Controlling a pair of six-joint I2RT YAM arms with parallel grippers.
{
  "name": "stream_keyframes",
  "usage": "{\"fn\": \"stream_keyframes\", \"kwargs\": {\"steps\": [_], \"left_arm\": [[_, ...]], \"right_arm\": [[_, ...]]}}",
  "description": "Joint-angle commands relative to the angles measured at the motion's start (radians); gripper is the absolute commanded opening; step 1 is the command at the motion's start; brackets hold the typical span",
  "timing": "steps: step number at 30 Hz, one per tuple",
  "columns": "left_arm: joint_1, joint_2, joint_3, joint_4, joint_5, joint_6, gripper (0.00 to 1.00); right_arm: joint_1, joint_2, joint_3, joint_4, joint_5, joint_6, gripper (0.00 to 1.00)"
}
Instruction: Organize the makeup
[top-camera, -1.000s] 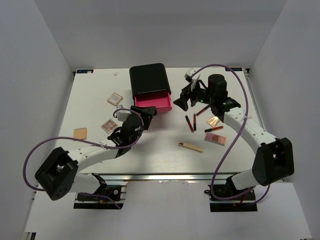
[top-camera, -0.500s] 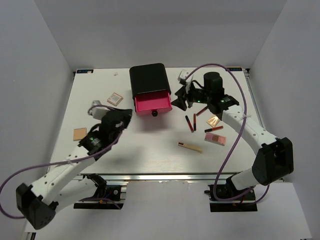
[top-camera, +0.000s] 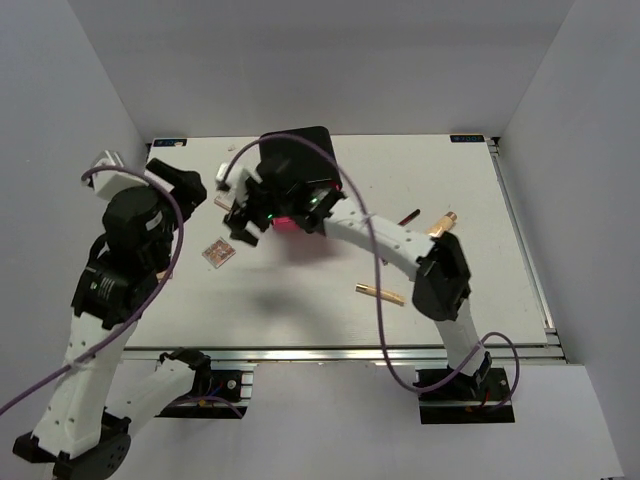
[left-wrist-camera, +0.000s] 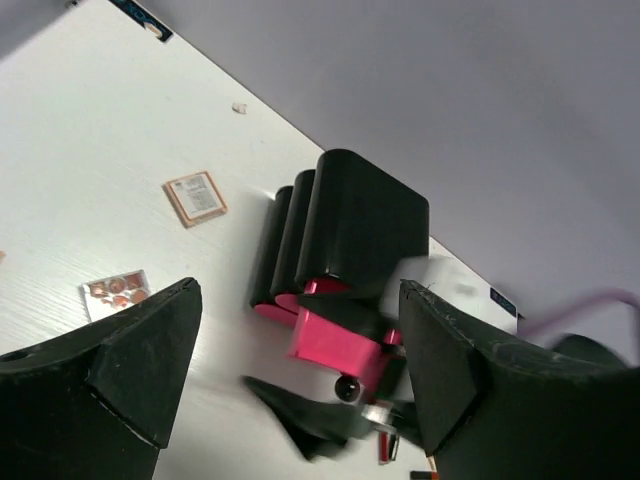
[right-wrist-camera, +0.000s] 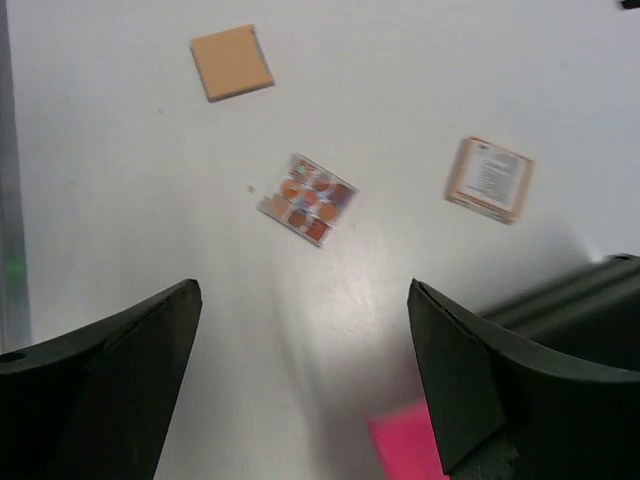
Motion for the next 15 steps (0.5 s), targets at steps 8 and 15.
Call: {"fn": "stream_keyframes", "kwargs": {"steps": [8, 15], "left_arm": [[0.005, -0.165, -0.008, -0.184, -0.024, -0.001, 0.89], [0.005, -0.164, -0.016, -0.243, -0.017, -0.022, 0.91]], "right_arm": [[0.162, 0.263, 0.128, 0.129, 0.279, 0.370, 0.89], [0.204, 0.507, 0.308, 0.262, 0.397, 0.364, 0.89]]}}
